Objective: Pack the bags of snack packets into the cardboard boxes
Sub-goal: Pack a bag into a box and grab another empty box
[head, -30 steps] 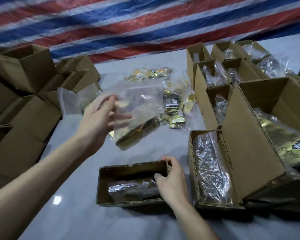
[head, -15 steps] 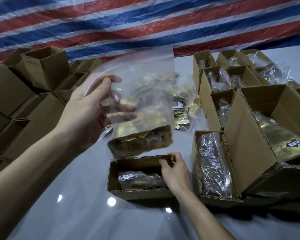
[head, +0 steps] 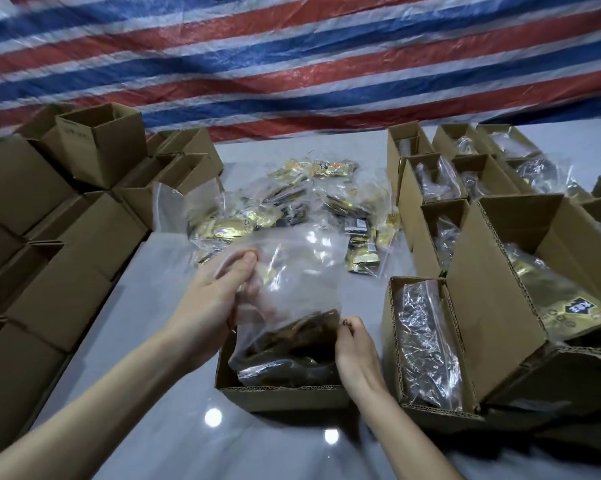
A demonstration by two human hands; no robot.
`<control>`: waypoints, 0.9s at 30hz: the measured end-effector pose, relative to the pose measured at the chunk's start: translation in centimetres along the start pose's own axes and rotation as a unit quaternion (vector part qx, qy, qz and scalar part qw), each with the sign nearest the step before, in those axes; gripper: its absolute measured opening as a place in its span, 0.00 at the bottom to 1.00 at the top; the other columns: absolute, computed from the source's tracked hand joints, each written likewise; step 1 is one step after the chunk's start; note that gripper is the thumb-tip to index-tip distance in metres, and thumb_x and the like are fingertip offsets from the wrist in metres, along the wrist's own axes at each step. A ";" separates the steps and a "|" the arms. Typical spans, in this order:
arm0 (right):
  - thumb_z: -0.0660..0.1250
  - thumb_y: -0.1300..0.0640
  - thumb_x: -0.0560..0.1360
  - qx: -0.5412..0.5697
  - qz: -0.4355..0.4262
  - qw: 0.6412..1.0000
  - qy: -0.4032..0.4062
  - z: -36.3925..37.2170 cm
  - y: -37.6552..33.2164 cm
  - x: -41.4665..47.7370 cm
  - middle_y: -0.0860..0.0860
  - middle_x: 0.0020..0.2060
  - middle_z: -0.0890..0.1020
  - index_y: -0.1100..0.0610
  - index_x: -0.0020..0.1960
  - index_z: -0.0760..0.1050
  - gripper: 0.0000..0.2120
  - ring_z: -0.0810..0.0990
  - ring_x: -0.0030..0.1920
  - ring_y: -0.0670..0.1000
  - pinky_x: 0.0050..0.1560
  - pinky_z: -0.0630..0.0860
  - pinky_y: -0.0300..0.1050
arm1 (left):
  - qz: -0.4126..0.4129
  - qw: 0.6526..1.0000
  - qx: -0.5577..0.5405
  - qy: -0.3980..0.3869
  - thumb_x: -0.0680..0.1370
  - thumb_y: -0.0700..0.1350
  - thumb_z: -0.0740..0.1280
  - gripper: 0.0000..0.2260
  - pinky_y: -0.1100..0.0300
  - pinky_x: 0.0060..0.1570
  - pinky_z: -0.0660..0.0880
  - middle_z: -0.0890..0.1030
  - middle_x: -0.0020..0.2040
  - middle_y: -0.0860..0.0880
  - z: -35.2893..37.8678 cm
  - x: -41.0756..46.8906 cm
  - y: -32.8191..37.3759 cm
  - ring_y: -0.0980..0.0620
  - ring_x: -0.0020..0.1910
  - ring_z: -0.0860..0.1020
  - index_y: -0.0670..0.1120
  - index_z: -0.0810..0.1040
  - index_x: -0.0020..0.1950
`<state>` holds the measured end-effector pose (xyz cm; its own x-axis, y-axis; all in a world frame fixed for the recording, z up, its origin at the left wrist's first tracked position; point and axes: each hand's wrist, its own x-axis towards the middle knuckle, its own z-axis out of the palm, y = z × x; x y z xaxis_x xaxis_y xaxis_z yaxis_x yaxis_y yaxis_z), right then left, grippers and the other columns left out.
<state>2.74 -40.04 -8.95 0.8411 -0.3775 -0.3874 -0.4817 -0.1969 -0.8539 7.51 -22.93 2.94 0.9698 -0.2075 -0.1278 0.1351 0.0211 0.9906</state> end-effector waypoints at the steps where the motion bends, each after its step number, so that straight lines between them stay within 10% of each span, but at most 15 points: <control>1: 0.54 0.54 0.82 0.002 0.007 1.000 0.000 0.0 -0.1 0.1 0.51 0.48 0.79 0.53 0.47 0.72 0.10 0.76 0.46 0.49 0.41 0.65 0.45 | 0.014 0.998 0.058 0.011 0.81 0.44 0.63 0.09 0.45 0.46 0.78 0.77 0.44 0.35 -0.3 0.0 -0.9 0.44 0.36 0.79 0.41 0.80 0.55; 9: 0.57 0.53 0.81 0.034 0.008 0.999 0.008 0.3 0.1 0.2 0.53 0.48 0.79 0.55 0.46 0.72 0.09 0.75 0.46 0.52 0.46 0.65 0.47 | 0.047 0.893 0.413 -0.171 0.83 0.42 0.61 0.09 0.58 0.45 0.76 0.82 0.41 0.50 -3.1 -0.9 -5.4 0.52 0.42 0.80 0.50 0.80 0.48; 16: 0.55 0.52 0.82 0.008 0.006 1.000 0.006 0.3 0.1 0.2 0.50 0.48 0.78 0.51 0.46 0.71 0.10 0.75 0.47 0.50 0.45 0.65 0.47 | 0.022 0.924 0.381 0.019 0.80 0.42 0.67 0.02 0.67 0.38 0.74 0.82 0.40 0.56 -2.9 0.1 -6.3 0.62 0.37 0.79 0.48 0.75 0.49; 19: 0.55 0.52 0.82 0.001 0.008 1.000 0.004 0.2 -0.1 0.3 0.51 0.49 0.78 0.53 0.46 0.70 0.10 0.74 0.49 0.52 0.45 0.64 0.47 | 0.178 0.850 0.488 0.089 0.77 0.45 0.69 0.13 0.65 0.47 0.72 0.78 0.51 0.53 -3.0 -1.5 -5.7 0.57 0.47 0.77 0.49 0.74 0.61; 22: 0.55 0.52 0.82 0.002 0.010 1.000 0.003 0.3 -0.2 0.4 0.50 0.48 0.78 0.52 0.46 0.71 0.09 0.74 0.46 0.50 0.42 0.65 0.46 | 0.313 0.784 0.532 -0.073 0.78 0.49 0.65 0.13 0.64 0.54 0.71 0.78 0.57 0.53 -2.9 -3.4 -5.2 0.54 0.55 0.76 0.48 0.78 0.61; 27: 0.56 0.52 0.81 0.007 0.012 1.000 0.011 0.3 -0.2 0.2 0.51 0.47 0.78 0.53 0.46 0.71 0.09 0.74 0.45 0.47 0.40 0.65 0.44 | 0.164 0.773 0.580 -0.198 0.83 0.51 0.60 0.16 0.63 0.64 0.66 0.73 0.67 0.60 -2.4 -2.7 -7.3 0.59 0.66 0.68 0.56 0.71 0.71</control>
<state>3.11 -39.80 -8.93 0.8240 -0.4015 -0.3998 -0.4974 -0.1747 -0.8497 4.43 -20.23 -4.10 0.7438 -0.6654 -0.0633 -0.6005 -0.7068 0.3739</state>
